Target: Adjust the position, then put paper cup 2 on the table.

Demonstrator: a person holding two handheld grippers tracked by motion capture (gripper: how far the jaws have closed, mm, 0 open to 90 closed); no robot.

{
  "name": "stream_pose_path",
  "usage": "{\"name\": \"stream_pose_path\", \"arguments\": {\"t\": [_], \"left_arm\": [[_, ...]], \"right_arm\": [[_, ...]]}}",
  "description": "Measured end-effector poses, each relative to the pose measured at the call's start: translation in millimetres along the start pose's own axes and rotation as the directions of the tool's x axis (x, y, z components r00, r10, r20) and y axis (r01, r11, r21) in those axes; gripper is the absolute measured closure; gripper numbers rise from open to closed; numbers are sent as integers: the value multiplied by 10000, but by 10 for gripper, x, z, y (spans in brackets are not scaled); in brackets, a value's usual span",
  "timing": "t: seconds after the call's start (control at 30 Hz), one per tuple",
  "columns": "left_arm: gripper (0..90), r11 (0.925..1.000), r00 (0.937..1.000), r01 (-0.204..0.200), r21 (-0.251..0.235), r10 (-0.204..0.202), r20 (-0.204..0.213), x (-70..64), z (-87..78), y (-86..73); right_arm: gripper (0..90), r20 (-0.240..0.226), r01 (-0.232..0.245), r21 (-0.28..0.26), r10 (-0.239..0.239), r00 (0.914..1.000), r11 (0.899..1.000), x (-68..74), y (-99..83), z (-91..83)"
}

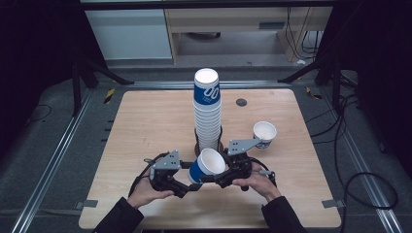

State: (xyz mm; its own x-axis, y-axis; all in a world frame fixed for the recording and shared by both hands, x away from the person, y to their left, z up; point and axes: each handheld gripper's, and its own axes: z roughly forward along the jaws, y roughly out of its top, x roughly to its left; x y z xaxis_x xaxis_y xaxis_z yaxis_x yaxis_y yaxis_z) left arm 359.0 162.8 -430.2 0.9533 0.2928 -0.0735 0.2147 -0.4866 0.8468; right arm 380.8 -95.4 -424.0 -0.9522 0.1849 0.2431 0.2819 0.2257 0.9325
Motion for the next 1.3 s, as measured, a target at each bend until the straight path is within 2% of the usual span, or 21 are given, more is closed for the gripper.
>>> {"name": "stream_pose_path", "arguments": {"t": [0.33,0.43,0.6,0.73,0.93,1.07,1.1,1.13,1.3], "left_arm": [[201,9979,9966,645,37,-643,-510,148,-110,-67],[204,9962,9928,872,-9,-870,-824,205,-155,-88],[206,9924,9845,1216,-170,-1228,-1249,277,-223,-122],[204,9893,9778,1442,-217,-1458,-1504,325,-268,-133],[203,9823,9615,1862,-194,-1862,-2019,389,-300,-168],[201,9814,9581,1905,-228,-1910,-2137,401,-325,-175],[201,9811,9562,1916,-263,-1926,-2204,406,-334,-176],[201,9810,9548,1923,-268,-1934,-2259,412,-345,-176],[201,9760,9460,2123,-478,-2175,-2402,446,-376,-184]], "right_arm": [[209,1096,116,-489,-62,9940,9987,-66,33,-316],[209,1463,201,-388,-143,9891,9990,-73,29,-393],[209,1882,104,-437,-20,9821,9990,-96,18,-488],[210,2465,148,-368,-53,9691,9992,-106,17,-560],[210,3195,68,-351,47,9476,9994,-129,28,-676],[210,3593,17,-266,80,9332,9996,-129,36,-710],[210,3773,-16,-198,89,9261,9998,-134,40,-729],[210,3773,-16,-198,89,9261,9998,-134,40,-729],[210,4156,-101,-138,149,9094,9999,-132,37,-786]]}}
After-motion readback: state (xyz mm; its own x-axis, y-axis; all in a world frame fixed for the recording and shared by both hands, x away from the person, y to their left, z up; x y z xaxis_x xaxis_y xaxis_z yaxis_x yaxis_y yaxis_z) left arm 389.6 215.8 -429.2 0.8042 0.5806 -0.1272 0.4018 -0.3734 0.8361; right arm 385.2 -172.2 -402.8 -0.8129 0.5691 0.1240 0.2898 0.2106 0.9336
